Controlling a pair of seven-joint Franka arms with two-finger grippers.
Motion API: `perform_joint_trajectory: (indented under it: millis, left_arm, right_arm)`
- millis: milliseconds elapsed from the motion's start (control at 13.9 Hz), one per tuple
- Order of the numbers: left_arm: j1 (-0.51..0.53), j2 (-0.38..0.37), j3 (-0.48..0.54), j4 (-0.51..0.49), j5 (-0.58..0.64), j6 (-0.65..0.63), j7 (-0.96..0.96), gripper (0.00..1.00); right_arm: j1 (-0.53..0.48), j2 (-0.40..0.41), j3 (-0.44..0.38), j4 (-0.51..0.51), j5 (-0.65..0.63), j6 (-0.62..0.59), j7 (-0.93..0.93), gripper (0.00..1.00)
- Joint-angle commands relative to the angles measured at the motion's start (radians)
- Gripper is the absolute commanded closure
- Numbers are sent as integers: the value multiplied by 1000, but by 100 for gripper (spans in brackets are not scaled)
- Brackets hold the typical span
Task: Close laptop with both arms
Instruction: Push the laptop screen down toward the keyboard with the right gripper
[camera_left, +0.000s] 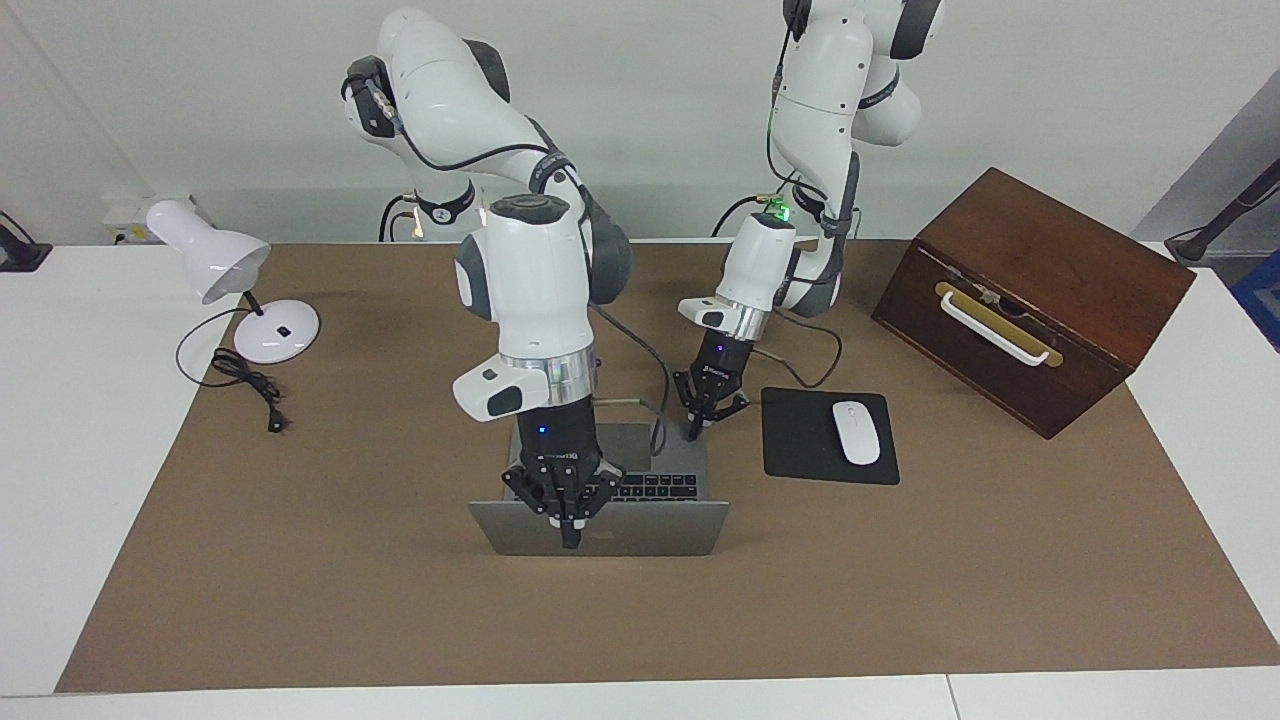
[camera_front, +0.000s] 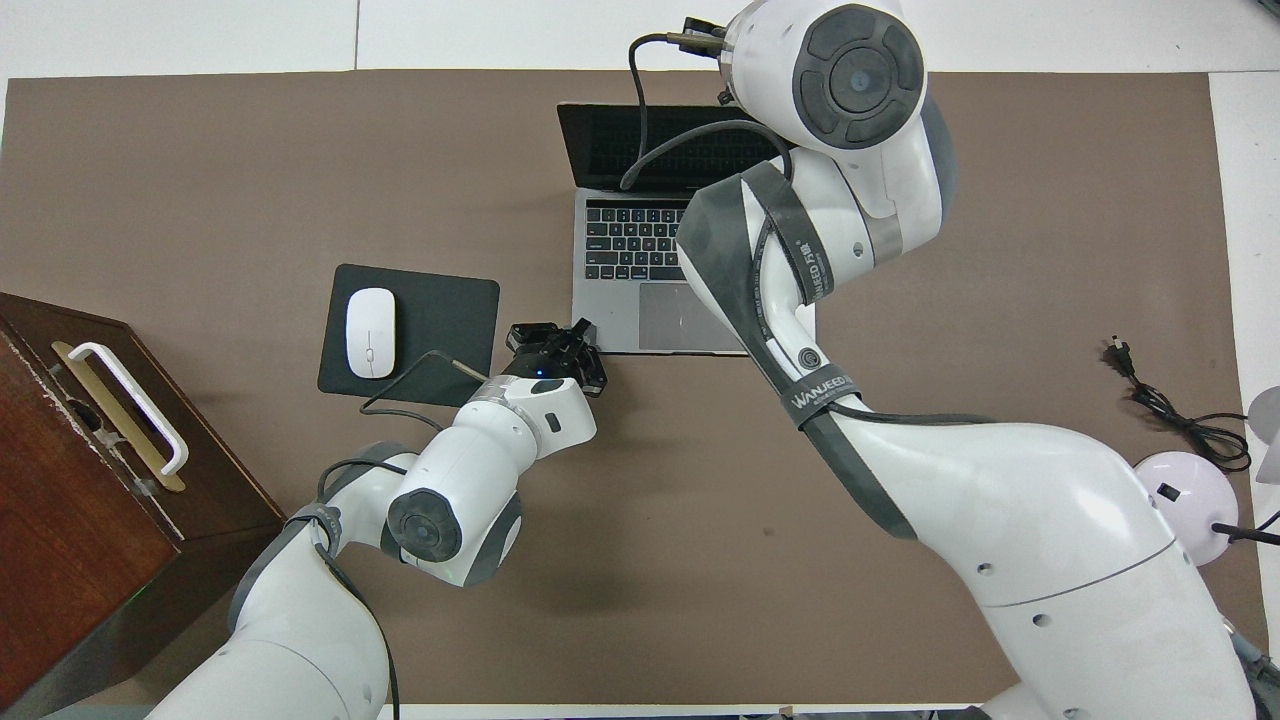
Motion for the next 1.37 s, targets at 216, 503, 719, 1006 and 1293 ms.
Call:
perform_joint_trajectory:
  millis: [216,503,719,1006,1293]
  left_arm:
    - [13,35,2,11,12,13,19,100]
    - [13,35,0,11,12,13,19,100]
    - [13,38,0,11,10,13,19,100]
    - [13,40,0,11,10,13,19,100]
    - [13,40,0,11,12,13,19,100]
  right_arm:
    - [-7,15,63,30,-8,-36,28,100]
    - [-20,9,69,27,66,-73,19,100]
    - [-27,6,69,26,93,-94,17,100]
    - [-30,5,68,26,181,-125,14,100]
    - [-35,-5,69,26,201,-163,14,100]
